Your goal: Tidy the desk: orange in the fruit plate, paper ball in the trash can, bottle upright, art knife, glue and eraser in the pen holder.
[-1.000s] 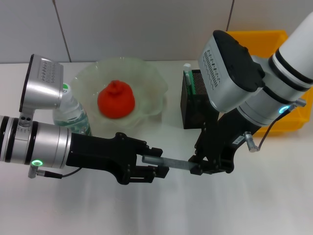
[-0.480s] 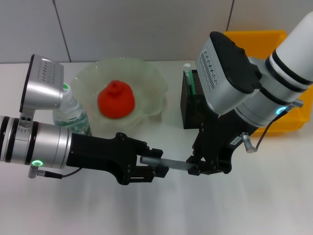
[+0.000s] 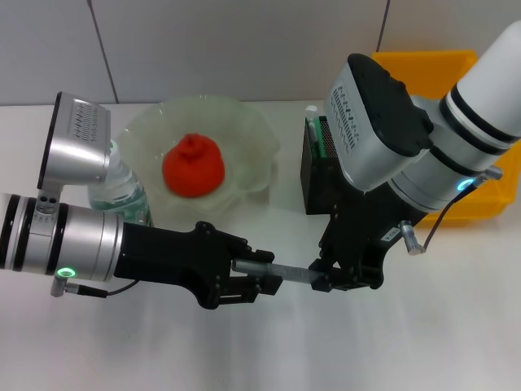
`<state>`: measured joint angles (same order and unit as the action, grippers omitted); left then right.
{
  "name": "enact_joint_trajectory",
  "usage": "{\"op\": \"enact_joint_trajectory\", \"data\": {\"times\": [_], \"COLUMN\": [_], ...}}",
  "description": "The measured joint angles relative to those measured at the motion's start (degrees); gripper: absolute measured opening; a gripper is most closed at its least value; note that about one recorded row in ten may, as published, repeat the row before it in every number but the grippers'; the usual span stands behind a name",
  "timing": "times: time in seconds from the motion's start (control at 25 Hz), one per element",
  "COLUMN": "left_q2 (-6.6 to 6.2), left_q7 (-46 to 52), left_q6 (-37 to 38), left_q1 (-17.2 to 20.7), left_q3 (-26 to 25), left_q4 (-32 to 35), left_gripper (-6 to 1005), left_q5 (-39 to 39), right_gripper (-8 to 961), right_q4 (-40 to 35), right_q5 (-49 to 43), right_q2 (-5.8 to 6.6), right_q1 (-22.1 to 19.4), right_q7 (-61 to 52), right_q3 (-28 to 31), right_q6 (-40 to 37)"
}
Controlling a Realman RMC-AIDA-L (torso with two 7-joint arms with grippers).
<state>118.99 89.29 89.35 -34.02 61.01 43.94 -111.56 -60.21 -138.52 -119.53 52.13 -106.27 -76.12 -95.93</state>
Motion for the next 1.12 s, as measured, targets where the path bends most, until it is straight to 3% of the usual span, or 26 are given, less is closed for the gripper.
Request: {"op": "enact_joint_trajectory", "data": {"times": [0.48, 0.88, 1.12], "left_q2": [0.01, -0.08, -0.20], "left_q7": [-0.1, -0.2, -0.2], "left_q6": [-2.0, -2.3, -2.2], "left_q1": [0.0, 0.1, 0.5], "left_q3": [2.7, 3.0, 2.8], "left_q4": [0.0, 0.1, 0.5], "left_gripper": [357, 258, 259], "left_q5": [1.4, 1.8, 1.8], "right_gripper": [200, 213, 221], "right_q4": [0.1, 0.4, 0.5], "right_q5": [0.5, 0.5, 0.5], "right_q2": [0.00, 0.00, 0.00], "right_q1": [0.1, 0.1, 0.1], "right_q7": [0.2, 0.0, -0.1], "right_q3": [0.0, -0.4, -0.4], "right_q6": [0.2, 0.7, 0.7]}}
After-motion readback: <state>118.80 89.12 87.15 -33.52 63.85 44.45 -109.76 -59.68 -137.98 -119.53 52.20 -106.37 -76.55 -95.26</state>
